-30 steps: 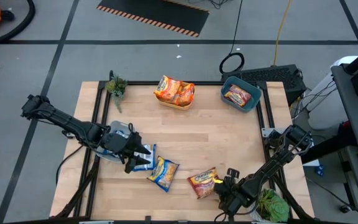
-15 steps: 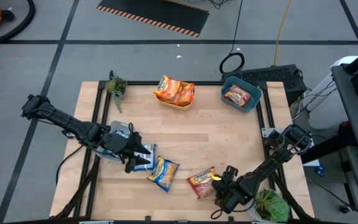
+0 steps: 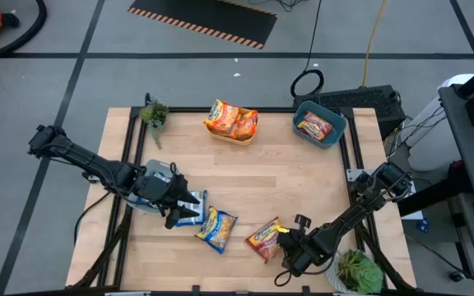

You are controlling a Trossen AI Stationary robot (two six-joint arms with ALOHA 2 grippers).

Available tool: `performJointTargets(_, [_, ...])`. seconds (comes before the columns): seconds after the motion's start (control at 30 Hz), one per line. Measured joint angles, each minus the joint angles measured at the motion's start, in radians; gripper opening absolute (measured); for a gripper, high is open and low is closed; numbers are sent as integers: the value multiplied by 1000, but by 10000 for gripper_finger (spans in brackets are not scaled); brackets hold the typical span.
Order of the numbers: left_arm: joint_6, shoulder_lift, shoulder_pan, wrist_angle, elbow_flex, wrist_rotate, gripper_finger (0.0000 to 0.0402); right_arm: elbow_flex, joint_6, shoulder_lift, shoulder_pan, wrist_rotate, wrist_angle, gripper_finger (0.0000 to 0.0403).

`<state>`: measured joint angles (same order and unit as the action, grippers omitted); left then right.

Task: Sort Maruchan noodles
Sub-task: Put the red bag into the blue bin

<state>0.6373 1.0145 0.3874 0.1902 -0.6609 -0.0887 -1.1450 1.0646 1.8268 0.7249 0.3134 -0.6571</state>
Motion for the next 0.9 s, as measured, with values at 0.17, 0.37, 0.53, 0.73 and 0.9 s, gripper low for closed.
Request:
performJointTargets(0.17, [0,0,0,0,0,0,239,0,-58,-59,-22,36,-11,10])
performJointTargets(0.37, [0,0,0,0,0,0,239,0,-157,-179,-74,170,-19,5])
performJointTargets(0.53, [-4,0,0,-4,0,0,239,-1,-209,-282,-155,279,-77,4])
performJointTargets(0.73, [-14,0,-1,-7,0,0,239,-1,-272,-372,-287,305,-184,2])
performJointTargets(0.9, [-53,0,-13,-7,0,1,239,-1,-372,-459,-406,370,-200,1])
